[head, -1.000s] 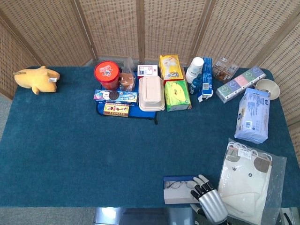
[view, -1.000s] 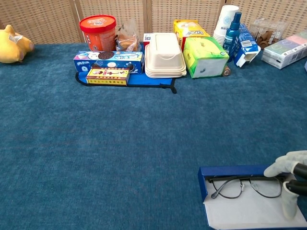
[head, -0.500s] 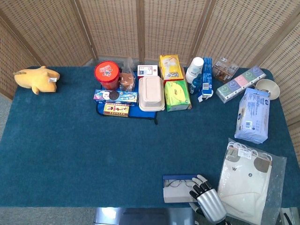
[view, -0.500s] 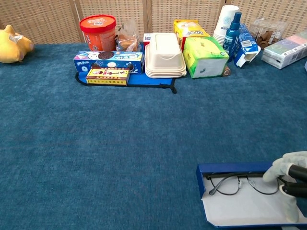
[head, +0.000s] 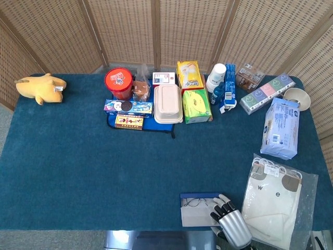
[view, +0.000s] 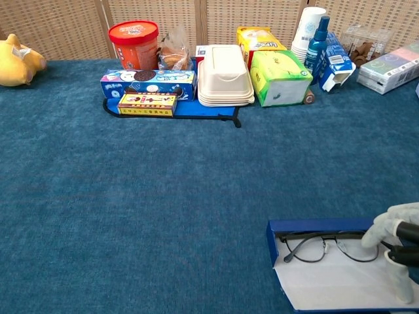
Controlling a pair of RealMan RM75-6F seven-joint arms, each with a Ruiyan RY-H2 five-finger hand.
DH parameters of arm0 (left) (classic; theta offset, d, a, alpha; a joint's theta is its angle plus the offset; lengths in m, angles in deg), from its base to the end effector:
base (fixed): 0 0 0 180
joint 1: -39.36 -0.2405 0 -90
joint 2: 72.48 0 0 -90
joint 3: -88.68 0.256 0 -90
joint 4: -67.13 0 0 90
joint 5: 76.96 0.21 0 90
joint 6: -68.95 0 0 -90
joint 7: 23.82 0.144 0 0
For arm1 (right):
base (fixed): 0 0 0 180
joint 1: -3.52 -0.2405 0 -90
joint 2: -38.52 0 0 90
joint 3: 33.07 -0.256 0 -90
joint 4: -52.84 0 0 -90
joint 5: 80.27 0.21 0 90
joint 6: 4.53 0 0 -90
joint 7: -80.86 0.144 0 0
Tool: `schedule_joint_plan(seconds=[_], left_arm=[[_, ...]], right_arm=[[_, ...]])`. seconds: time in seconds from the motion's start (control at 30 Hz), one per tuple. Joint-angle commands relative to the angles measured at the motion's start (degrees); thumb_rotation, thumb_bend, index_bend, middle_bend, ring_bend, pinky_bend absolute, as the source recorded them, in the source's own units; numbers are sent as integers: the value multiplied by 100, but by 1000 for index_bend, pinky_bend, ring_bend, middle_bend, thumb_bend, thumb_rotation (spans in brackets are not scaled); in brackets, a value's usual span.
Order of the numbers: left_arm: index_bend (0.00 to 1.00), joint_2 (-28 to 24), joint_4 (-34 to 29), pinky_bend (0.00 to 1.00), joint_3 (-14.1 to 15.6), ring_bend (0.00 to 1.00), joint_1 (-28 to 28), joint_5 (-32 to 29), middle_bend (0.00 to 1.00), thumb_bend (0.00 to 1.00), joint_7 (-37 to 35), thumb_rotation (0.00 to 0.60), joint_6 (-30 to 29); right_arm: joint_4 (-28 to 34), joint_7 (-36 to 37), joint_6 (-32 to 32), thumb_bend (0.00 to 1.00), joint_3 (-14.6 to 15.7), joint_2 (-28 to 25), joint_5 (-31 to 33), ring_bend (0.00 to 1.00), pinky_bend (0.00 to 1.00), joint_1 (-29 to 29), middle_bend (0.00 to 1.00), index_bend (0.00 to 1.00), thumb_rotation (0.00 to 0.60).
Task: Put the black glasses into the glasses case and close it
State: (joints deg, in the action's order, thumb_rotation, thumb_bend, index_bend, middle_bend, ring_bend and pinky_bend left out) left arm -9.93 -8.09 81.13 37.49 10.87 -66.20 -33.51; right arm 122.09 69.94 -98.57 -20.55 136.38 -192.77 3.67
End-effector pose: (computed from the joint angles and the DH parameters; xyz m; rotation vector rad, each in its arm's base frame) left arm -0.3473 0.1506 0.2473 -1.0868 -0.9036 -1.4370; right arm -0.2416 -0.0842 -0.0252 1.7924 -0.7844 1.1827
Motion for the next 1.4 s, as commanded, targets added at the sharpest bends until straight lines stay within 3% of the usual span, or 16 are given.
schedule_joint_plan(seconds=[0.03, 0.63, 1.1, 1.4], left_arm=[[194, 3, 3, 2, 1, 99, -5, -4, 238, 302, -5, 600, 2], [190, 106, 137, 1, 12, 95, -22, -57, 236, 301, -54, 600, 69], [190, 113, 164, 0, 22, 94, -65, -67, 236, 301, -77, 599, 64], [189, 119, 198, 0, 15, 94, -92, -97, 235, 300, -107, 600, 66]], right_arm=[[121, -60, 42, 341, -25, -59, -4, 268, 236, -39, 376, 661, 600], [1023, -368, 736, 340, -337, -366, 197, 268, 238, -502, 367, 626, 600], [1087, -331, 1019, 326, -628, -361, 378, 263, 240, -811, 313, 441, 600], [979, -265, 1098, 324, -866, -322, 515, 254, 240, -1012, 293, 416, 600]])
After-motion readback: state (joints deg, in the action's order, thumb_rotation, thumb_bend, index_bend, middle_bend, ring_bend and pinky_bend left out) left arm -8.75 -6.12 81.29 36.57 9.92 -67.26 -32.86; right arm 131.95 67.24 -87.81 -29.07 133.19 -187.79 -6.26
